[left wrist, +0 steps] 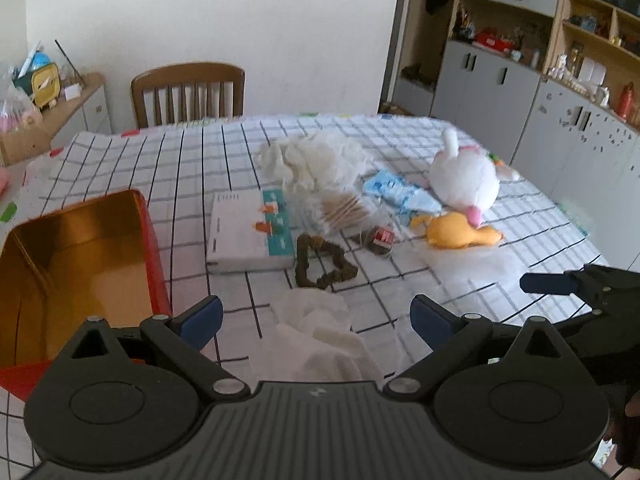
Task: Organize soft objects
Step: 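Move the left tool down to the white tissue and close on it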
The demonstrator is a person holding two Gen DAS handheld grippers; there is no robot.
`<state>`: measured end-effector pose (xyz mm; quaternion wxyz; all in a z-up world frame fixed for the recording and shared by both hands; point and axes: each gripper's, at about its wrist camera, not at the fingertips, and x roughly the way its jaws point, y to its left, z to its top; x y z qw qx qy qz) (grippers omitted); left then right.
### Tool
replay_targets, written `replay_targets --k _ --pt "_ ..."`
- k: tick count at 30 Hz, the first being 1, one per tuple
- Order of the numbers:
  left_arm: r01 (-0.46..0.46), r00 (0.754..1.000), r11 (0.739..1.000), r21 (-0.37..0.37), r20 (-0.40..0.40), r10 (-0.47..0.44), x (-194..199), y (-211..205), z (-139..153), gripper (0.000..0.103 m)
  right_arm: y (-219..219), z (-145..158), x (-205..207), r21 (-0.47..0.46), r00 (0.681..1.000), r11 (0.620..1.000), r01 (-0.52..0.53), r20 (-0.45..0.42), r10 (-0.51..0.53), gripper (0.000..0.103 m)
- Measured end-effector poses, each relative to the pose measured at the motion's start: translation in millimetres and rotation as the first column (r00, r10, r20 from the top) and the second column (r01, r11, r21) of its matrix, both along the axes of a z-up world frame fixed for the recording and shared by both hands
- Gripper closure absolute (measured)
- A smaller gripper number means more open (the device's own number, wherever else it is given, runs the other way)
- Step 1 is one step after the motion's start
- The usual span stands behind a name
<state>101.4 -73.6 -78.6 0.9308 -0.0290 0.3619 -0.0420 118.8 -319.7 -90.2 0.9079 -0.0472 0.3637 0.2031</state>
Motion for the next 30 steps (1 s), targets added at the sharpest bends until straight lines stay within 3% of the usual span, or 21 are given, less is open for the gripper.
replay_targets --k 8,21,27,30 --pt "-0.010 0.997 1.000 0.026 -0.073 0.012 13 -5 -27 0.002 -5 -24 23 -0.033 0.998 0.999 -0.010 -0.069 0.008 0.006" --pt "-0.028 0.989 0.999 0.045 -0.146 0.034 21 -8 -51 0.003 1 -41 37 -0.071 0.993 0.996 -0.047 -0.111 0.039 0.009" --pt "-0.015 0.986 0.999 0.047 -0.168 0.022 24 -10 -57 0.016 6 -38 29 -0.076 0.991 0.992 -0.099 -0.097 0.092 0.024" --pt "-0.008 0.983 0.999 0.049 -0.182 0.017 25 -12 -60 0.029 12 -37 24 -0.092 0.989 0.987 -0.131 -0.087 0.123 0.034"
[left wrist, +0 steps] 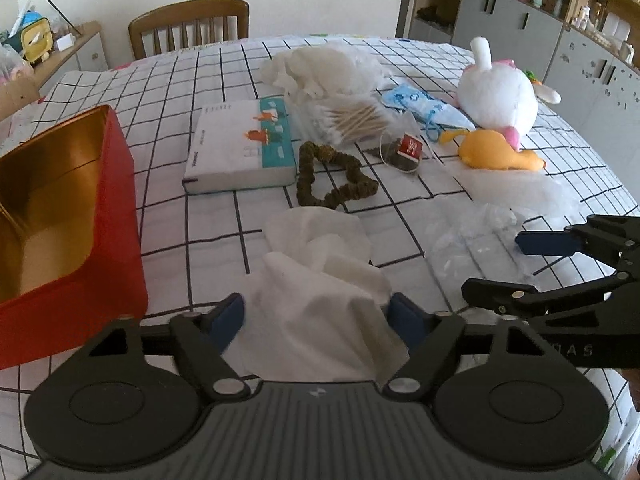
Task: Organize soft objects
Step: 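Move the left tool down to the white tissue and close on it, then lift the white tissue with the left tool while the right tool grasps the clear plastic bag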
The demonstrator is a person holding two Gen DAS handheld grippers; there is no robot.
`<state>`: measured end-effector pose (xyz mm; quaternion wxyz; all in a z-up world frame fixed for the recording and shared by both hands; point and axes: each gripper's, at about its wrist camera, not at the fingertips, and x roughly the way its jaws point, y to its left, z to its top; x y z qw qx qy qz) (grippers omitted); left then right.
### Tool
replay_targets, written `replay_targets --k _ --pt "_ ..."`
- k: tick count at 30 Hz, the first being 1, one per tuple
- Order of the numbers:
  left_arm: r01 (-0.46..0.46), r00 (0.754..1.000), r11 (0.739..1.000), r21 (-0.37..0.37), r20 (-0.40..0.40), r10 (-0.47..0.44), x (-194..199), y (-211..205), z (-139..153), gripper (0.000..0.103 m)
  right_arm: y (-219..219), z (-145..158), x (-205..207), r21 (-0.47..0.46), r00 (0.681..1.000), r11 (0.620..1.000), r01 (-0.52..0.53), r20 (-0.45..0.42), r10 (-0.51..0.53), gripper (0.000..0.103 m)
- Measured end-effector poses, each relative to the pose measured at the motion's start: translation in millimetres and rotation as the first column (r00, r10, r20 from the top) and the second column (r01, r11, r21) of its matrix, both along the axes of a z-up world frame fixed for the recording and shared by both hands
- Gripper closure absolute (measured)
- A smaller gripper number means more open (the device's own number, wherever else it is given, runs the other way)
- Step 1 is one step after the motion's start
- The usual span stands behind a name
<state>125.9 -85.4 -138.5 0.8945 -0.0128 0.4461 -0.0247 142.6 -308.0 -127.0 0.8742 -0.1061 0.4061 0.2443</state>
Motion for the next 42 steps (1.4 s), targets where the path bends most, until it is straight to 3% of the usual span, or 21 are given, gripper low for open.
replay_targets --k 7,13,19,30,36,42 --pt "0.001 1.000 1.000 0.000 -0.002 -0.001 0 0 1 0.047 5 4 -6 -0.007 0.999 0.999 -0.031 0.011 0.031 0.071" --pt "0.000 1.000 1.000 -0.017 -0.002 0.000 -1 5 2 0.068 6 6 -9 -0.008 1.000 1.000 -0.025 0.010 0.025 0.088" --pt "0.000 1.000 1.000 -0.017 0.013 0.000 -6 11 7 0.078 9 13 -14 0.005 0.999 1.000 -0.031 0.025 0.030 0.093" --pt "-0.055 0.994 0.998 -0.042 0.088 0.059 -21 39 35 0.080 12 53 -18 0.084 0.997 0.996 -0.012 0.073 0.005 0.095" --pt "-0.065 0.987 0.996 -0.066 0.145 0.074 -35 53 61 0.081 24 78 -19 0.136 0.995 0.990 -0.031 0.098 0.018 0.095" --pt "-0.075 0.971 0.997 -0.029 0.225 0.079 -48 61 93 0.081 39 104 -14 0.181 0.991 0.982 -0.048 0.132 0.025 0.095"
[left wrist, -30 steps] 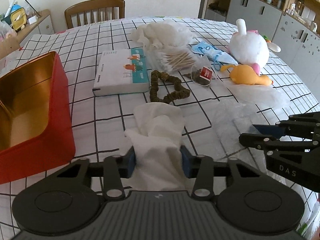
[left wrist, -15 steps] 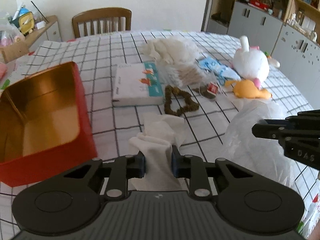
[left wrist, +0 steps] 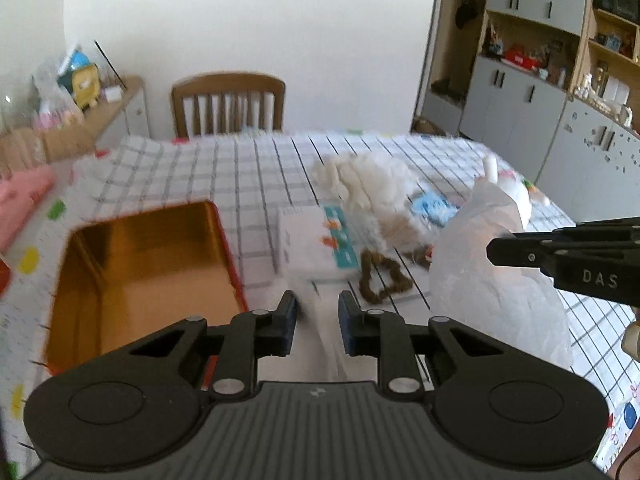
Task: Organize soft objects
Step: 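Lift the white tissue with the left tool while the right tool grasps the clear plastic bag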
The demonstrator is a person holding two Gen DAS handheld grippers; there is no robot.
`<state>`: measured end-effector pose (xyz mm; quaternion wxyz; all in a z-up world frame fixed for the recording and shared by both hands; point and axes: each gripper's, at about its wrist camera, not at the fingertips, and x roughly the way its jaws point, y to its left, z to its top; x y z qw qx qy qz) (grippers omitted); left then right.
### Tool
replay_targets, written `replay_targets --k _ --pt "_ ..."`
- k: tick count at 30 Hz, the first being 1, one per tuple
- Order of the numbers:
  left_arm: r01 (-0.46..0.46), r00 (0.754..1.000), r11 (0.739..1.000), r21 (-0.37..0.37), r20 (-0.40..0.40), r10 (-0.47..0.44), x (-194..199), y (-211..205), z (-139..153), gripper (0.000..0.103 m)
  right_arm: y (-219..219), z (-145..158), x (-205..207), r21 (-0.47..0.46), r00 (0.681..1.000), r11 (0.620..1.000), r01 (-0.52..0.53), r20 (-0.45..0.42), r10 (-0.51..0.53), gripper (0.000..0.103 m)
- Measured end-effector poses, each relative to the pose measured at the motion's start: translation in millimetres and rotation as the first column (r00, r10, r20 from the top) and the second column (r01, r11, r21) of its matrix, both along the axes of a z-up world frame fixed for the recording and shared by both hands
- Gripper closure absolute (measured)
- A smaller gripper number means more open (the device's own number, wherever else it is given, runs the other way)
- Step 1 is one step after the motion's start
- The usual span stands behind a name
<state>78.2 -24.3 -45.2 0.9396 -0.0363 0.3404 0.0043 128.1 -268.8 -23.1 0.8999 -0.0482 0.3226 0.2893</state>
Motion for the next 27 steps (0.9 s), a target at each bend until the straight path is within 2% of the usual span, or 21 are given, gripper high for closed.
replay_targets --k 5,8,11,24,27 --pt "-0.035 0.998 0.999 0.002 0.047 0.035 -6 19 21 0.081 19 21 3 0.020 0.999 0.999 -0.030 0.034 0.030 0.095" --pt "-0.037 0.998 0.999 0.003 0.043 0.037 -7 31 23 0.081 30 29 3 0.020 0.996 0.999 -0.048 0.070 0.047 0.095" --pt "-0.005 1.000 0.999 -0.041 0.019 0.005 -11 38 20 0.081 33 32 4 0.029 0.996 0.999 -0.046 0.076 0.043 0.095" --pt "0.004 0.998 0.999 -0.037 -0.060 -0.006 -19 25 -14 0.080 13 12 3 0.008 1.000 1.000 0.001 0.011 -0.001 0.095" --pt "0.005 0.998 0.999 -0.032 -0.061 -0.007 -19 21 -18 0.074 10 11 2 0.002 1.000 1.000 0.001 0.011 -0.001 0.095"
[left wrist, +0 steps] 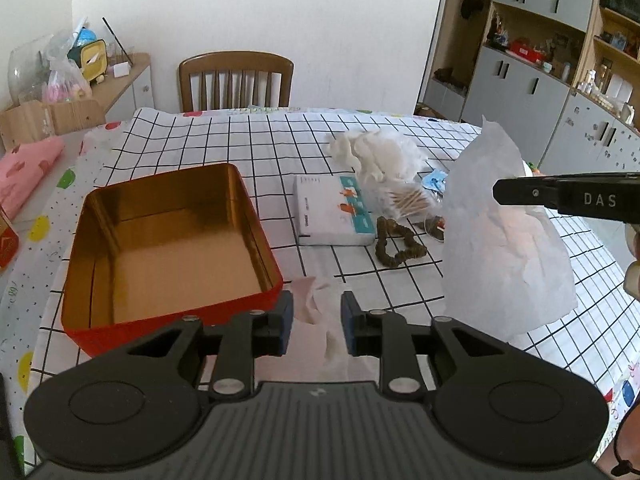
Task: Organize soft objects
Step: 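Lift the white tissue with the left tool while the right tool grasps the clear plastic bag, then carry the tissue and bag over the open tin box with both tools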
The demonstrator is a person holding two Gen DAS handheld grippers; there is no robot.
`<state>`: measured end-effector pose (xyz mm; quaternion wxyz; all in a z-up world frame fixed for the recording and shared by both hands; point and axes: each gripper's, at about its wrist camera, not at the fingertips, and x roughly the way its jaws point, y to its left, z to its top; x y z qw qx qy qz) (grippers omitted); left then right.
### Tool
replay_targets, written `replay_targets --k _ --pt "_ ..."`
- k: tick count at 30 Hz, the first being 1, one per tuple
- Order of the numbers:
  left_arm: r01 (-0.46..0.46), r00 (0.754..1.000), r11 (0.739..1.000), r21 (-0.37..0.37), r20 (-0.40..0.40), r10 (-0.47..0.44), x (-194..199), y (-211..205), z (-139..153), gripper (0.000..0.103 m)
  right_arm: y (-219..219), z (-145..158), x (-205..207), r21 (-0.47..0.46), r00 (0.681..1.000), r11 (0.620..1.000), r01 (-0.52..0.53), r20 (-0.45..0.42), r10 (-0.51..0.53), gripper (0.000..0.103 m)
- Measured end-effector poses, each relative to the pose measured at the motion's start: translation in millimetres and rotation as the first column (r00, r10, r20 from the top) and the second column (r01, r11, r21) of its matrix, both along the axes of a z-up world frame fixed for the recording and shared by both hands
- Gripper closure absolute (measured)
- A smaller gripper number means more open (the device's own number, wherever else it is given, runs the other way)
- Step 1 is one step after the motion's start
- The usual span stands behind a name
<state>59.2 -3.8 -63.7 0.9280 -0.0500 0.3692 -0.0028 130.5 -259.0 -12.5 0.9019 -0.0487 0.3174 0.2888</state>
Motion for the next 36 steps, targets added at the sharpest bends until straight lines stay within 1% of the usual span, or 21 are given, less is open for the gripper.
replay_targets --k 1,2,3,4,8,11,16,20,23,28,31,32,33,35,36 --pt "0.004 1.000 1.000 -0.004 -0.001 -0.004 0 -1 -1 0.066 0 0 0 -0.001 1.000 1.000 0.000 -0.001 0.000 0.095" --pt "0.003 1.000 1.000 -0.007 -0.004 -0.003 1 -2 -3 0.041 -1 0 0 -0.002 1.000 1.000 0.000 -0.002 0.000 0.095" --pt "0.001 1.000 1.000 -0.010 -0.004 -0.001 1 -2 -4 0.031 -2 -1 0 -0.002 1.000 1.000 0.000 -0.003 0.000 0.095" --pt "0.002 1.000 1.000 -0.014 0.001 -0.002 1 -3 -5 0.024 -3 -1 1 -0.002 1.000 1.000 -0.001 -0.005 0.001 0.095" --pt "0.003 1.000 1.000 0.002 -0.017 -0.003 3 -10 -14 0.023 -4 -4 1 -0.010 1.000 1.000 -0.001 -0.012 0.001 0.095" --pt "-0.007 0.999 1.000 0.017 -0.051 0.007 7 -14 -27 0.018 -5 -8 3 -0.015 1.000 1.000 0.000 -0.022 -0.001 0.095" --pt "-0.028 0.994 0.999 0.024 -0.100 0.030 15 -15 -51 0.018 -7 -15 5 -0.028 0.999 1.000 0.002 -0.043 -0.003 0.095" --pt "-0.031 0.991 0.999 0.042 -0.127 0.036 22 -17 -65 0.018 -11 -19 5 -0.035 0.998 0.999 0.004 -0.056 -0.006 0.095" --pt "-0.032 0.988 0.998 0.049 -0.150 0.039 27 -19 -73 0.018 -13 -22 6 -0.039 0.998 0.999 0.007 -0.064 -0.009 0.095" --pt "-0.019 0.988 0.997 0.079 -0.151 0.031 33 -25 -78 0.019 -17 -22 9 -0.043 0.998 0.999 0.008 -0.067 -0.011 0.095" --pt "-0.021 0.988 0.996 0.091 -0.149 0.034 36 -27 -78 0.033 -20 -22 11 -0.043 0.998 0.999 0.012 -0.068 -0.015 0.095" --pt "-0.019 0.989 0.995 0.093 -0.147 0.033 36 -28 -78 0.039 -20 -22 12 -0.044 0.998 0.999 0.012 -0.068 -0.015 0.095" --pt "-0.017 0.989 0.995 0.094 -0.145 0.031 37 -29 -77 0.042 -21 -22 13 -0.044 0.998 0.999 0.013 -0.067 -0.016 0.095" --pt "-0.014 0.990 0.995 0.094 -0.140 0.027 39 -29 -76 0.059 -21 -22 13 -0.045 0.998 0.999 0.013 -0.068 -0.016 0.095" --pt "-0.014 0.990 0.995 0.094 -0.139 0.027 39 -28 -75 0.063 -21 -22 13 -0.044 0.997 0.999 0.014 -0.069 -0.017 0.095"
